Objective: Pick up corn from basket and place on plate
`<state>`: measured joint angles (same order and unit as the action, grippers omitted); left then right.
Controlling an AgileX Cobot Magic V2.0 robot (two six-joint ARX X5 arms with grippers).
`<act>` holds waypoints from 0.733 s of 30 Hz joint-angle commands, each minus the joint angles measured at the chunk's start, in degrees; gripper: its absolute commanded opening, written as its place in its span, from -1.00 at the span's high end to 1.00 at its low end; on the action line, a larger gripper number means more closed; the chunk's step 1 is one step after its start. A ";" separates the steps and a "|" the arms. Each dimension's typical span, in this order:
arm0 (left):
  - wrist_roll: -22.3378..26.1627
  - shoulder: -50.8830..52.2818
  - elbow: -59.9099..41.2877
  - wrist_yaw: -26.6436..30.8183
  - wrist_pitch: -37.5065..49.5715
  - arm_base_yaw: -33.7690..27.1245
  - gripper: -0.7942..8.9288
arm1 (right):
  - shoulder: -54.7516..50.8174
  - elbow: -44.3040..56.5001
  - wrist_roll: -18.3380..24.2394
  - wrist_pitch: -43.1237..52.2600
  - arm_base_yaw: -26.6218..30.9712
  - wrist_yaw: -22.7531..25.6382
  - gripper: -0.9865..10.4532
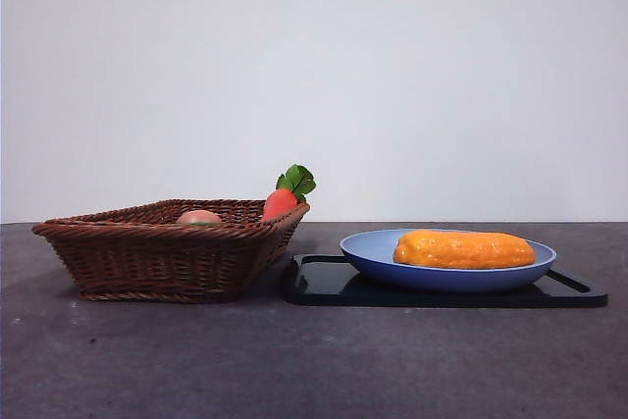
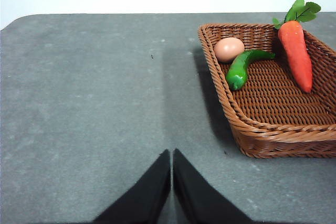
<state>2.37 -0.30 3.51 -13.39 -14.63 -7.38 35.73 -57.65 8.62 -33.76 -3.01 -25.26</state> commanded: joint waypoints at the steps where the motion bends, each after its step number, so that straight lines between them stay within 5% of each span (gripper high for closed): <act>1: 0.09 0.11 -1.38 0.07 -0.72 -0.17 0.82 | -4.96 8.98 0.04 8.72 1.68 0.09 0.82; 11: 0.09 0.11 -1.38 0.07 -0.72 -0.17 0.82 | -24.55 39.28 -0.72 30.05 4.74 7.63 0.82; 22: 0.09 0.11 -1.38 0.07 -0.72 -0.15 0.82 | -35.52 53.66 -2.34 32.09 4.76 9.18 0.82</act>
<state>2.37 -0.30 3.51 -13.39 -14.63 -7.38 0.36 -4.34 7.62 -2.33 1.72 -16.27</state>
